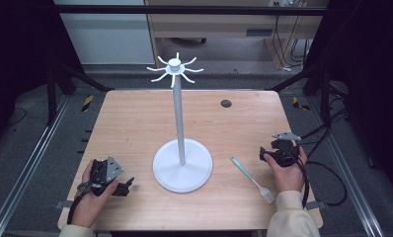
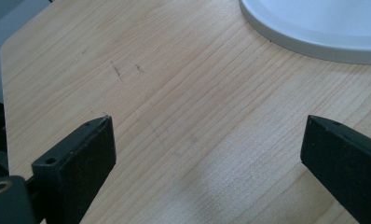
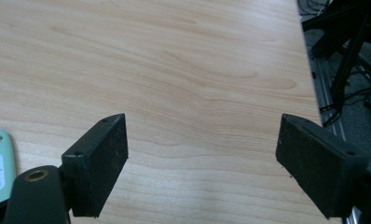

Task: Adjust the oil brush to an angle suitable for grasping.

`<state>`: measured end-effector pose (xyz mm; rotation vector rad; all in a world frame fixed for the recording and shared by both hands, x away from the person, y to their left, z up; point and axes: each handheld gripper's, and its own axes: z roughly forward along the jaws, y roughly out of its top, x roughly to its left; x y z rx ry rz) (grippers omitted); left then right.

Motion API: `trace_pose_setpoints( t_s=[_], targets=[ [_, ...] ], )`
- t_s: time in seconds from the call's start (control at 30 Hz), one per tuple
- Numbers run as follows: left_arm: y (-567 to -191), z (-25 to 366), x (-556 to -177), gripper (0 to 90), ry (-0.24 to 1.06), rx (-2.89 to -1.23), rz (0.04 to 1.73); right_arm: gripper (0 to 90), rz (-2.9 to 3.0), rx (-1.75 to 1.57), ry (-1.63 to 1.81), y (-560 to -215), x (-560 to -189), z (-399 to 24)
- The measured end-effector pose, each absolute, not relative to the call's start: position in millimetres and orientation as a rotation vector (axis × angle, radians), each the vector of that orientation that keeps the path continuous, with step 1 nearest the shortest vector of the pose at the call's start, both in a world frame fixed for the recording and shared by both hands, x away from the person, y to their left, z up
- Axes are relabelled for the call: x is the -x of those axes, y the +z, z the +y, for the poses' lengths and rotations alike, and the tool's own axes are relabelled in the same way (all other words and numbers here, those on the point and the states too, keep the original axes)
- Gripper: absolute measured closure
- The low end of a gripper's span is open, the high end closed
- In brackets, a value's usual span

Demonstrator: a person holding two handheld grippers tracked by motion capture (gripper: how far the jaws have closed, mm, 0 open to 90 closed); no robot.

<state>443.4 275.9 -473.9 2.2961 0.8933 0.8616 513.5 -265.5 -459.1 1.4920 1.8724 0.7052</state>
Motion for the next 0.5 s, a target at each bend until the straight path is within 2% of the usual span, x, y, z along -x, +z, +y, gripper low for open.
trace_pose_setpoints(
  t_s=[0.1,0.23,0.3,0.33,0.37,0.5],
  targets=[
    [-473.9,275.5,-443.3,2.7,0.864,-2.296,0.89,19.0,1.892,-1.486,0.694,-460.8,-514.9,-261.0],
    [-474.5,274.9,-443.6,2.8,0.863,-2.3,0.889,37.5,1.942,-1.426,0.689,-462.0,-516.3,-251.6],
    [-474.1,275.0,-443.2,2.8,0.864,-2.298,0.888,39.1,1.956,-1.412,0.688,-462.4,-516.3,-249.4],
    [-473.9,275.3,-443.1,2.8,0.865,-2.297,0.888,43.0,1.971,-1.398,0.683,-462.7,-516.4,-247.2],
    [-473.8,275.5,-443.1,2.7,0.866,-2.296,0.889,53.4,2.001,-1.372,0.693,-462.9,-516.3,-243.0],
    [-474.3,275.3,-443.5,2.8,0.866,-2.3,0.889,70.2,2.062,-1.347,0.729,-463.5,-516.7,-234.6]
  ],
)
